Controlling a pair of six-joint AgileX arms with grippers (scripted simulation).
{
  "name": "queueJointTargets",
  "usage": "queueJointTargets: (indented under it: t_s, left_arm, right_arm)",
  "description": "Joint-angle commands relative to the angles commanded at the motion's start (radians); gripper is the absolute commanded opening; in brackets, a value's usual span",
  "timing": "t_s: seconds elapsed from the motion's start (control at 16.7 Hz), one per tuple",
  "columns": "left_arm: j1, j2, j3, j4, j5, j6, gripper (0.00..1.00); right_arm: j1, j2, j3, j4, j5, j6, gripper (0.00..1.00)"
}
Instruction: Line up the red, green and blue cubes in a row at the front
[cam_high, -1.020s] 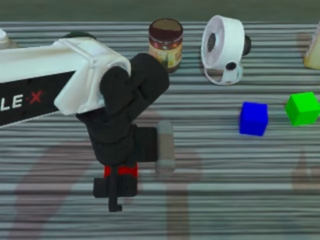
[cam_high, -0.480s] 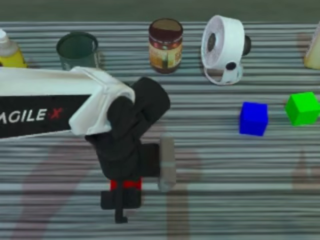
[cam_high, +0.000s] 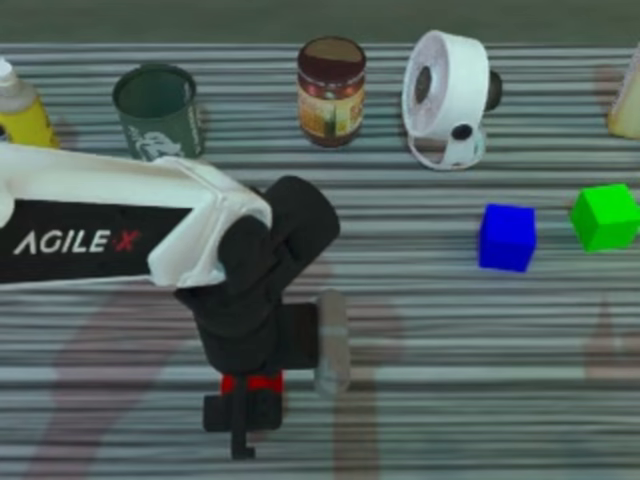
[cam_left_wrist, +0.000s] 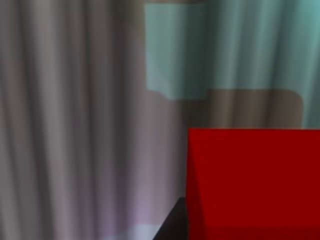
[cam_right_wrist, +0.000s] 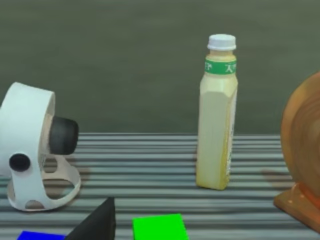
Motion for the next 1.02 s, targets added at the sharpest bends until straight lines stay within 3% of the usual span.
queueJointTargets:
  t_s: [0.72, 1.02]
  left_arm:
    - [0.000, 0.000, 0.000, 0.000, 0.000, 0.000, 0.98]
    - [0.000, 0.000, 0.000, 0.000, 0.000, 0.000, 1.00]
  right_arm:
    - [0.000, 0.000, 0.000, 0.000, 0.000, 0.000, 1.00]
    - [0.000, 0.000, 0.000, 0.000, 0.000, 0.000, 1.00]
